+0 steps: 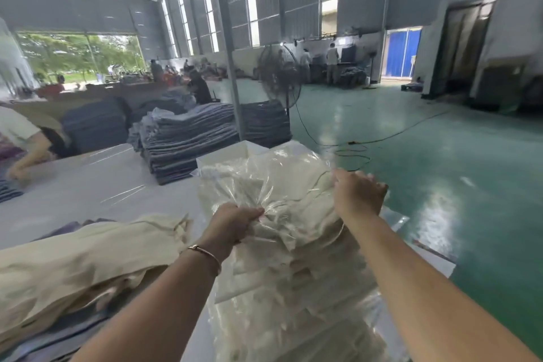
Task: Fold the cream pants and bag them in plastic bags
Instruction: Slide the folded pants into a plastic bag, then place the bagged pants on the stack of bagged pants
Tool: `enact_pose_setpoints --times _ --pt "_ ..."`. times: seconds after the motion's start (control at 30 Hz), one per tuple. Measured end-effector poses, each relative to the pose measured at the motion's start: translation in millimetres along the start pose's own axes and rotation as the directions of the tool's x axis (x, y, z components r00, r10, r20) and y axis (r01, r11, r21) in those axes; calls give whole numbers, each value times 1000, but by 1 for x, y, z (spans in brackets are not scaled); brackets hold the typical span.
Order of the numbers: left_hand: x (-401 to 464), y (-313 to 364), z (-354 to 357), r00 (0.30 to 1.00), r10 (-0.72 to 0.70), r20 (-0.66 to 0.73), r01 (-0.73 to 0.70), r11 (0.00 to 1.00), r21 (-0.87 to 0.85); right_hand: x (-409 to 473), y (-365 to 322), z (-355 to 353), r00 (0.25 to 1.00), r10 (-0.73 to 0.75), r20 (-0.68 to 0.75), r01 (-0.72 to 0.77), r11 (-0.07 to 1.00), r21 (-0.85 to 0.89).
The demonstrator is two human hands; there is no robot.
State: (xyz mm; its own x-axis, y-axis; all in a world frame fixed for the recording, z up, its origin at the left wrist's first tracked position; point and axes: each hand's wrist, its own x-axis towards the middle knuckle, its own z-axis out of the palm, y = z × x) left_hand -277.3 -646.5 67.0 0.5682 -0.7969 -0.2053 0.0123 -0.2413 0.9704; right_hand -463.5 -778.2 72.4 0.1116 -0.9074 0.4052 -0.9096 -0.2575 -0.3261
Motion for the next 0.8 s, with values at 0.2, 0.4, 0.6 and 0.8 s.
enact_pose_setpoints --times 0.2,0.4,0.6,0.8 --pt "-3 -6 -5 997 -35 -66 37 998 41 -1 -5 -1 1000 -30 0 30 999 17" --pt "-14 2 -12 998 27 -51 -22 995 98 -18 -22 -15 984 -159 -77 156 987 -51" --pt "-45 -14 -57 832 521 -190 -270 681 681 -73 -104 -31 881 -439 -179 467 868 170" --pt "-73 -79 -180 839 334 -430 18 772 635 -160 -202 -19 709 -671 -218 703 648 294"
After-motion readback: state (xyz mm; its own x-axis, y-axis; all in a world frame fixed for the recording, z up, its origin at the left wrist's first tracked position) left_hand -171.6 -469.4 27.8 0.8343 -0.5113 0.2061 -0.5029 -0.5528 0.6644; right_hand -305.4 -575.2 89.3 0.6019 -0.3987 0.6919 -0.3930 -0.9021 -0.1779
